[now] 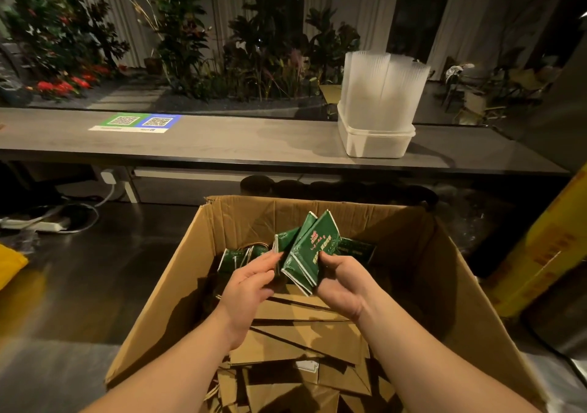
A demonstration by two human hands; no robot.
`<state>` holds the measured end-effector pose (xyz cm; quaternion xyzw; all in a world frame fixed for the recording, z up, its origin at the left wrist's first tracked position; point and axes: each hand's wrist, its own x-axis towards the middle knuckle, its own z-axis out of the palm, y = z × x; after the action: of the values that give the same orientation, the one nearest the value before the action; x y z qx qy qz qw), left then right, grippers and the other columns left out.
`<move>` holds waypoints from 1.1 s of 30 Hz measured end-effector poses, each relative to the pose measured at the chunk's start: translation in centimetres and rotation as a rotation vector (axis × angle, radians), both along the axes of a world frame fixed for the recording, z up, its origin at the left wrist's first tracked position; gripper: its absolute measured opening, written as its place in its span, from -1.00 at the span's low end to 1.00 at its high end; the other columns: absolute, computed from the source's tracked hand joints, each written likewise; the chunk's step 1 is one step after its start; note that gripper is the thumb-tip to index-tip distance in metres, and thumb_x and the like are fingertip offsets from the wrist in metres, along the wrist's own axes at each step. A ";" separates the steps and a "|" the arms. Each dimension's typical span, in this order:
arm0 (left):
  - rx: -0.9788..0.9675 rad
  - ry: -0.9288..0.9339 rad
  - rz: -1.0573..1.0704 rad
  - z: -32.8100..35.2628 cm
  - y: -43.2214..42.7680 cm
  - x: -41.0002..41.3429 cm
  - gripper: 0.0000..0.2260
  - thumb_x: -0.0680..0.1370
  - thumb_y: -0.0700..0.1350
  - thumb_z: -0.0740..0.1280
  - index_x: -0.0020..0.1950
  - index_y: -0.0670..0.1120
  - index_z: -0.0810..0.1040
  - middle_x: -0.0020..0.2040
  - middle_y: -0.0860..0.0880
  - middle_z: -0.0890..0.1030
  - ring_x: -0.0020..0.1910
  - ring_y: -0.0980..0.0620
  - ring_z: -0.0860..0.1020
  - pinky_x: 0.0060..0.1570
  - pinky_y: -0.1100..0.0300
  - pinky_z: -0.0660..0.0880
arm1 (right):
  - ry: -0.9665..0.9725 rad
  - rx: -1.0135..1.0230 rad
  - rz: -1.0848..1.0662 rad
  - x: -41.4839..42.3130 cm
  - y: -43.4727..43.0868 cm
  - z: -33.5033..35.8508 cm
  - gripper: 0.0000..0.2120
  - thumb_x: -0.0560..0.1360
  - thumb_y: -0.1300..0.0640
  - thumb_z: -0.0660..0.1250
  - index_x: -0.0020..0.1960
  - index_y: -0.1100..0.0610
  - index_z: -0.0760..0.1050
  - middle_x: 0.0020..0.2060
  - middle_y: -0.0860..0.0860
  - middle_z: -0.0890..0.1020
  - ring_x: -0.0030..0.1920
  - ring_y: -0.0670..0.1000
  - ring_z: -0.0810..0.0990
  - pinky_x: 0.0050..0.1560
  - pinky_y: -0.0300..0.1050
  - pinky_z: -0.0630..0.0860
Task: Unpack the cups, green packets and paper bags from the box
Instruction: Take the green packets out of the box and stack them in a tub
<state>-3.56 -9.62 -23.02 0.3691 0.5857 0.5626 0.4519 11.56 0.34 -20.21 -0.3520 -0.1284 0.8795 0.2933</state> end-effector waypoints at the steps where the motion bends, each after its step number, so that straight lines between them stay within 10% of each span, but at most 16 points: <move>1: -0.012 0.004 -0.036 0.0 -0.1 0.0 -0.61 0.72 -0.24 0.08 0.28 0.15 0.58 0.36 0.12 0.59 0.38 0.13 0.49 0.41 0.04 0.39 | 0.000 0.000 -0.012 0.0 0.1 -0.3 -0.75 0.69 0.27 0.12 0.28 0.37 0.44 0.19 0.39 0.61 0.25 0.37 0.58 0.27 0.31 0.47; 6: -0.012 -0.045 0.010 0.2 0.0 -0.2 -0.69 0.63 -0.01 0.23 -0.21 -0.12 0.60 0.03 -0.07 0.70 0.22 -0.14 0.59 0.36 -0.15 0.47 | -0.091 0.105 -0.019 -0.1 0.6 -1.4 -0.72 0.70 0.27 0.10 0.36 0.27 0.43 0.21 0.34 0.61 0.21 0.34 0.61 0.15 0.30 0.56; 12: -0.165 -0.563 -0.128 1.2 -0.5 -0.8 -0.47 0.55 0.18 0.36 0.42 -0.12 0.54 0.36 -0.30 0.56 0.36 -0.34 0.52 0.34 -0.28 0.46 | -0.228 0.435 0.307 -0.7 -1.3 -0.9 -0.69 0.66 0.33 0.18 0.37 0.14 0.45 0.16 0.23 0.69 0.16 0.22 0.69 0.11 0.19 0.62; 20: -0.293 -0.643 0.024 1.8 -1.0 -0.9 -0.65 0.56 -0.24 0.20 0.33 -0.19 0.52 0.20 -0.36 0.64 0.25 -0.39 0.59 0.33 -0.31 0.44 | -0.660 0.769 0.364 -1.9 -1.3 -2.9 -0.66 0.65 0.09 0.32 0.38 0.10 0.36 0.13 0.06 0.64 0.06 0.02 0.68 -0.06 -0.14 0.63; 24: -0.218 -0.755 0.047 2.8 -0.7 -1.1 -0.66 0.58 -0.22 0.11 0.31 -0.18 0.49 0.24 -0.30 0.64 0.27 -0.29 0.61 0.38 -0.33 0.37 | -1.453 1.228 0.403 0.4 2.9 -4.6 -0.50 0.60 0.04 0.38 0.51 0.02 0.35 0.41 0.03 0.48 0.40 0.09 0.45 0.35 0.09 0.50; 27: -0.209 -0.772 0.091 2.8 -0.3 -1.3 -0.68 0.60 -0.16 0.18 0.25 -0.28 0.56 0.22 -0.33 0.64 0.18 -0.28 0.62 0.34 -0.35 0.41 | -1.579 1.202 0.631 1.6 3.9 -5.9 -0.30 0.60 0.07 0.38 0.64 0.03 0.12 0.59 0.04 0.27 0.59 0.16 0.19 0.53 0.25 0.25; 33: -0.249 -0.677 0.161 2.2 -0.1 -1.7 -0.66 0.58 -0.09 0.32 0.23 -0.31 0.58 0.12 -0.32 0.63 0.11 -0.29 0.61 0.29 -0.29 0.49 | -1.810 1.427 0.743 0.7 2.7 -6.5 -0.65 0.61 0.17 0.31 0.38 0.05 0.41 0.19 0.05 0.63 0.20 0.14 0.60 0.31 0.14 0.46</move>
<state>-5.30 -9.74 -20.84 0.0569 0.4942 0.6110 0.6158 12.28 3.02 -26.76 -0.5406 -0.8365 0.0769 -0.0451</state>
